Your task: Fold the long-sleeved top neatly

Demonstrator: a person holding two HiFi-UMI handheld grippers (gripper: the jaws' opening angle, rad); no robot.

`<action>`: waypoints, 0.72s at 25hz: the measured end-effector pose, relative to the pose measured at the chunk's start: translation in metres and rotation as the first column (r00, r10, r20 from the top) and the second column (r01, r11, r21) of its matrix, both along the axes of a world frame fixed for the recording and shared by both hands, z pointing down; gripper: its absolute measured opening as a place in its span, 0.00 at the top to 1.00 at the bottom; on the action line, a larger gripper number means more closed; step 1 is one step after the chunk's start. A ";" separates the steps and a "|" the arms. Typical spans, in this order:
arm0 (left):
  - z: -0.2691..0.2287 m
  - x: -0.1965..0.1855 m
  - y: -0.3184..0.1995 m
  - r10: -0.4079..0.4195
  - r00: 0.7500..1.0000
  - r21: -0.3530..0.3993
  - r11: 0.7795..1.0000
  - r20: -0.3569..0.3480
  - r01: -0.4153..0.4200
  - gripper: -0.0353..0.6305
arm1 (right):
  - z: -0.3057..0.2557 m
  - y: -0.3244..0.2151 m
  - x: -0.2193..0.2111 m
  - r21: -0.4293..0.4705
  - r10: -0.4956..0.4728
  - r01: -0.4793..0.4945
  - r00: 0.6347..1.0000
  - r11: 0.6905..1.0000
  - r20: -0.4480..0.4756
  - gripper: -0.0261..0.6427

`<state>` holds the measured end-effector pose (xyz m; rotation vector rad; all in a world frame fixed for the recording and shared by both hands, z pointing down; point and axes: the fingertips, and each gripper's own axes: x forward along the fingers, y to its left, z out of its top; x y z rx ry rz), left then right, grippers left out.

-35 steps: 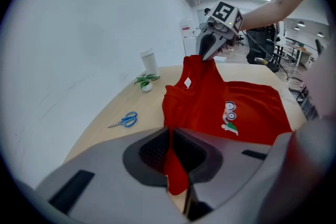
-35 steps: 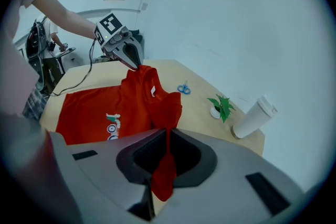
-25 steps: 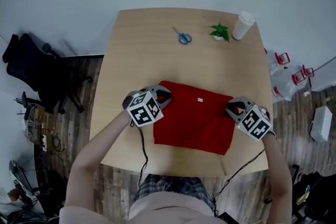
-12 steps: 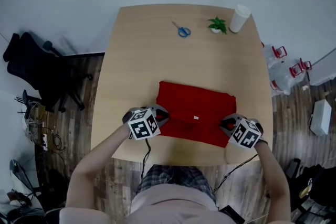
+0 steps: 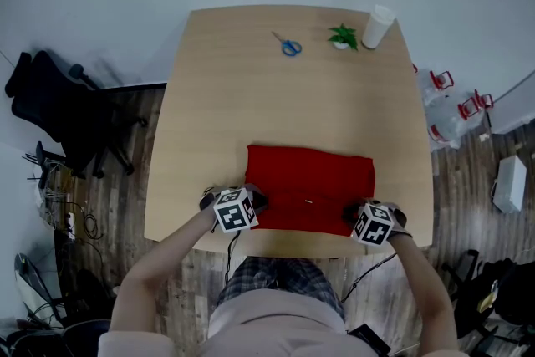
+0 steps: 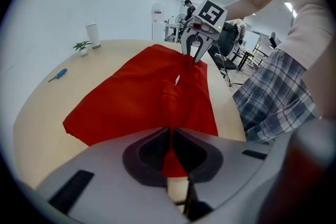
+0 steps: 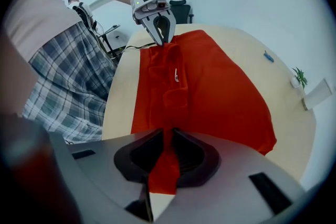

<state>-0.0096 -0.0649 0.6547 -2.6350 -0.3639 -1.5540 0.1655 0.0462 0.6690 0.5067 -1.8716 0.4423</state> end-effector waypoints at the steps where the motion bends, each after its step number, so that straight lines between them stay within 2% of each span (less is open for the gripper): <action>1: 0.001 0.000 0.000 -0.009 1.000 -0.001 1.000 0.002 0.009 0.90 | 0.002 0.002 0.000 -0.006 0.010 -0.010 1.000 1.000 0.006 0.84; 4: 0.001 0.002 -0.002 -0.041 0.999 0.004 0.999 0.004 0.041 0.89 | 0.002 0.002 -0.002 -0.002 0.039 -0.039 0.999 0.999 0.024 0.80; 7: 0.000 0.005 -0.001 -0.056 0.998 0.013 0.998 -0.005 0.056 0.81 | -0.009 -0.002 -0.006 0.029 0.065 -0.066 0.997 0.997 0.045 0.72; 12: -0.010 0.016 -0.003 -0.073 0.996 0.032 0.997 -0.050 0.074 0.67 | -0.033 -0.017 -0.005 0.116 0.094 -0.099 0.994 0.988 0.053 0.67; 16: -0.012 0.028 -0.008 -0.079 0.995 0.061 0.995 -0.067 0.083 0.65 | -0.032 -0.028 -0.011 0.123 0.117 -0.127 0.990 0.984 0.084 0.64; 18: -0.010 0.034 -0.013 -0.095 0.993 0.074 0.992 -0.067 0.100 0.65 | -0.027 -0.031 -0.017 0.118 0.104 -0.113 0.991 0.987 0.084 0.67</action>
